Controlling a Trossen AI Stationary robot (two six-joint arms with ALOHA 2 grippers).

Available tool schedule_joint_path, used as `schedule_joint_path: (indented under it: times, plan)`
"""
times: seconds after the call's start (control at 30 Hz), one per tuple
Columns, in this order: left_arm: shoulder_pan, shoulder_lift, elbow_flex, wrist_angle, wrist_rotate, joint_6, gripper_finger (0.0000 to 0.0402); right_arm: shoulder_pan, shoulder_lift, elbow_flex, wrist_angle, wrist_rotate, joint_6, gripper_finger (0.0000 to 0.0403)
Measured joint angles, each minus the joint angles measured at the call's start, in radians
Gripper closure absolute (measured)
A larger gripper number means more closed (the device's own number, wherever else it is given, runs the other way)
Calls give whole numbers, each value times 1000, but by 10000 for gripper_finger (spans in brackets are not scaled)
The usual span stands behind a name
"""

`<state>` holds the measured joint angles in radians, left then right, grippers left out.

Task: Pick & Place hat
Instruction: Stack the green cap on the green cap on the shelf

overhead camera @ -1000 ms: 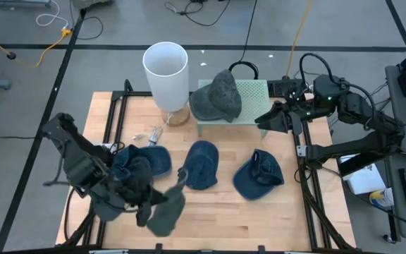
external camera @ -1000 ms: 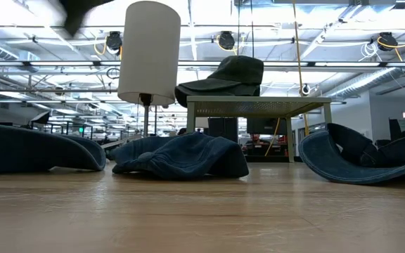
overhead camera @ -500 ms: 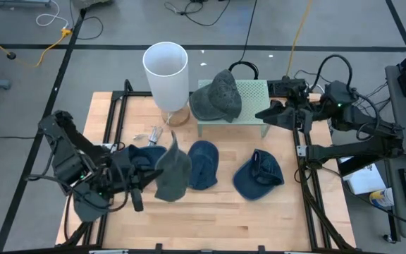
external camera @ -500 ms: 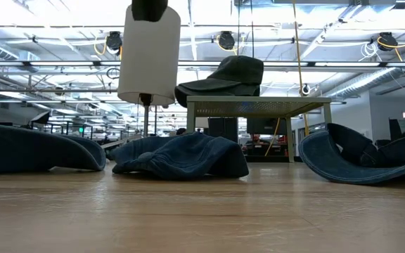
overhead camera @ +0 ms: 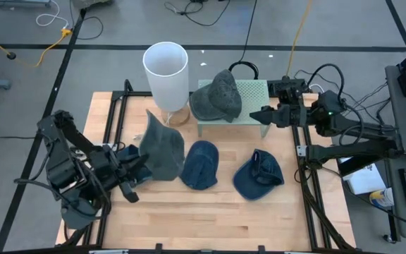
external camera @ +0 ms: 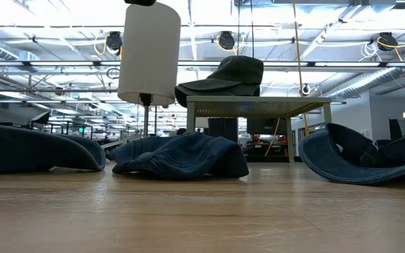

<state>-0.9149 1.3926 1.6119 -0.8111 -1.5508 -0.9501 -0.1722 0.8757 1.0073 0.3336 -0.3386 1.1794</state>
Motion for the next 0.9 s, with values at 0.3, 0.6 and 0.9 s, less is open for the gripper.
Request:
schedule_joint_path:
  times: [0.3, 0.6, 0.9]
  plan:
    - [123, 0, 0, 150, -26, 145, 394, -4, 0, 0, 49, 80, 7, 170]
    - [290, 0, 0, 827, 379, 899, 394, -60, 6, 0, 55, 75, 57, 170]
    - [515, 2, 2, 1003, 732, 1069, 394, -128, 19, 0, 42, 73, 89, 170]
